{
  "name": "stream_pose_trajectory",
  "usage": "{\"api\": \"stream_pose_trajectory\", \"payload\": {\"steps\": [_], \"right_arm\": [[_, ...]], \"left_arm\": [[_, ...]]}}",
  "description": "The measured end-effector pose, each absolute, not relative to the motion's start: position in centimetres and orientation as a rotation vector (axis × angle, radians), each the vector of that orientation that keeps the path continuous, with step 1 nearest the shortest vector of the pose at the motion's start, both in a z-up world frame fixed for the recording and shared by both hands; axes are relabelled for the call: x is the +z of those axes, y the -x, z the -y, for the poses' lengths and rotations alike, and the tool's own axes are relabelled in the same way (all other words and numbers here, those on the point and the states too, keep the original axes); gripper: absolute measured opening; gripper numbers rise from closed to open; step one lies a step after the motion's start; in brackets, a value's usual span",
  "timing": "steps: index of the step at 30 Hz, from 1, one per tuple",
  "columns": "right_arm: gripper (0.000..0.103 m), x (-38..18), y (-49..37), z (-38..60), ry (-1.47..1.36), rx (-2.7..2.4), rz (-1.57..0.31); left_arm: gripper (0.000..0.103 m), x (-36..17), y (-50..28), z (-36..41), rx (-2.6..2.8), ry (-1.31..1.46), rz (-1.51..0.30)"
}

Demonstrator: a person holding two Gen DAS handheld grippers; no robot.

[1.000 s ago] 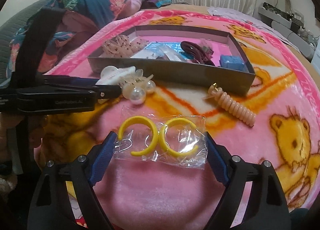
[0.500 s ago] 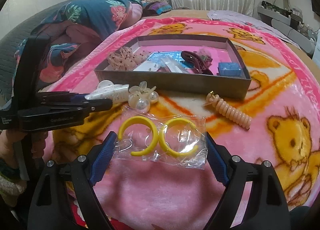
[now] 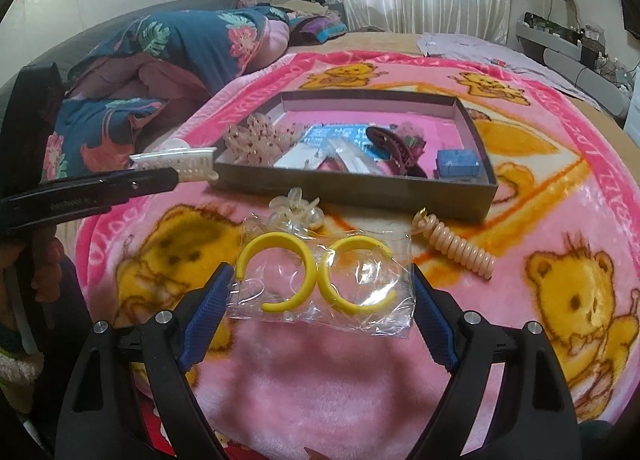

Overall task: Organize jewelry
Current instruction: 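Grasp the white claw clip with the left tool while the right grasps the yellow hoop earring bag, then lower the claw clip into the tray with the left tool while the right drops the hoop bag in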

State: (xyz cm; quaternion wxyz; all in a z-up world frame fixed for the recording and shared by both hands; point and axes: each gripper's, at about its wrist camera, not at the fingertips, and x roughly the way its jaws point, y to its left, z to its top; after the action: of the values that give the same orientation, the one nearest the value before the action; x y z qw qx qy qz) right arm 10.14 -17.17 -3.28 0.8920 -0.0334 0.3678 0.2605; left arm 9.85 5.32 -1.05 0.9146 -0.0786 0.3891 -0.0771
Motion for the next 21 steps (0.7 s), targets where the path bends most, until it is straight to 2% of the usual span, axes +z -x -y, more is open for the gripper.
{"api": "stream_pose_trajectory", "payload": {"steps": [21], "right_arm": [[0.084, 1.6, -16.4, 17.7, 0.046, 0.493, -0.652]], "left_arm": [[0.029, 2.0, -13.8, -5.2, -0.127, 0.167, -0.736]]}}
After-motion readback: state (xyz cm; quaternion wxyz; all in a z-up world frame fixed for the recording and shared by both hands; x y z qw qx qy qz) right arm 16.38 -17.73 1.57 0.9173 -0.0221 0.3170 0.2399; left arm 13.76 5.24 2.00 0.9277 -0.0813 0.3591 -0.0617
